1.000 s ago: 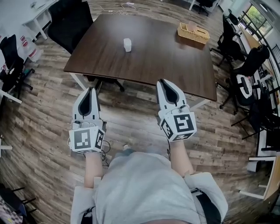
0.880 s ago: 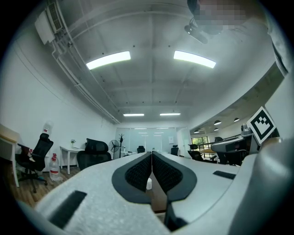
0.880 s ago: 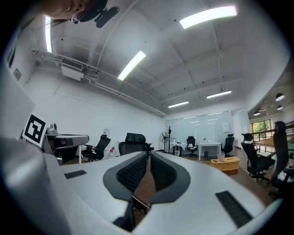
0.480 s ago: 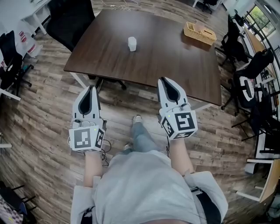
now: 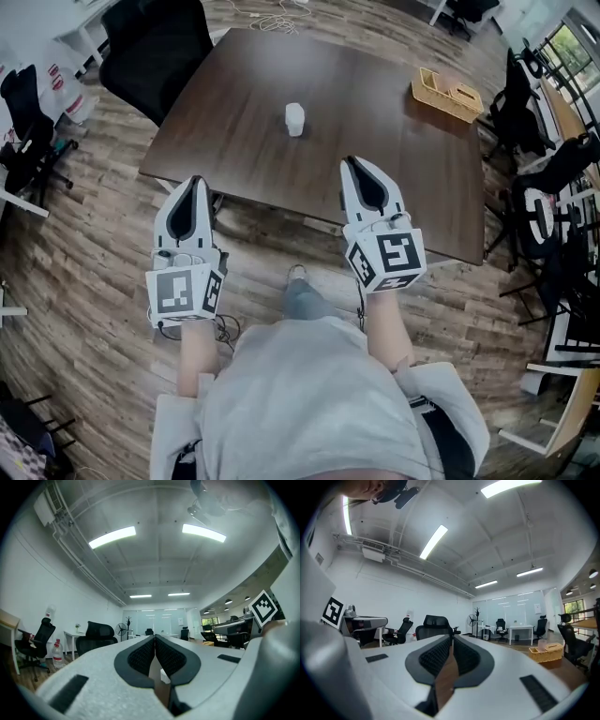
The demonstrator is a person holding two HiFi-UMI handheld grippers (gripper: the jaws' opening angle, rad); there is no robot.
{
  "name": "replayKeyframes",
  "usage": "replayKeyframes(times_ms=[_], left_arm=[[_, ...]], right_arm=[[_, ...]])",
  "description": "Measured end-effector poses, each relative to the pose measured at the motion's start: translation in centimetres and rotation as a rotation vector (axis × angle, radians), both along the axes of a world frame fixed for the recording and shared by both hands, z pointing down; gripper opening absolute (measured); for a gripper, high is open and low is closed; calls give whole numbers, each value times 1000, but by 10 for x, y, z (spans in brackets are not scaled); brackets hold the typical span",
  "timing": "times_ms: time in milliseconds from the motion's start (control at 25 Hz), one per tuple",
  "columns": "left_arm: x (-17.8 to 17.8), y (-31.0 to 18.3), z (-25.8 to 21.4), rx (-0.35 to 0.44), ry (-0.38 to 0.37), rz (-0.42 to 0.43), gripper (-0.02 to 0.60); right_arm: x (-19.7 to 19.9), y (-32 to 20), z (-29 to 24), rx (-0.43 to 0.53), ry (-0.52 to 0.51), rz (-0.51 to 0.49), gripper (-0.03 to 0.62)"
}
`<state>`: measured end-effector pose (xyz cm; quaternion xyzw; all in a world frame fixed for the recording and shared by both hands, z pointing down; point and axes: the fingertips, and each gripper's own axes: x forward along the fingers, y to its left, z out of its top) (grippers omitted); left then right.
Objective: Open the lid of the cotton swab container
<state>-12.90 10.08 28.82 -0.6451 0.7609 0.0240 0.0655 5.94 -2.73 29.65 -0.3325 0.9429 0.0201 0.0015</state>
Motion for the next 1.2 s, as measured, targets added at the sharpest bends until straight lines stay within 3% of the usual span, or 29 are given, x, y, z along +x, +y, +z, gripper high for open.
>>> replayKeyframes(times_ms=[640, 920, 1200], left_arm=[[-27, -124, -15, 45, 2, -55, 11], [-28, -149, -12, 37, -1, -68, 11], [-59, -168, -1, 15, 26, -57, 11]], right_arm=[[-41, -128, -8, -2, -2, -86, 29], [-56, -157, 1, -28, 2, -121, 30], [-91, -170, 19, -62, 49, -134, 30]])
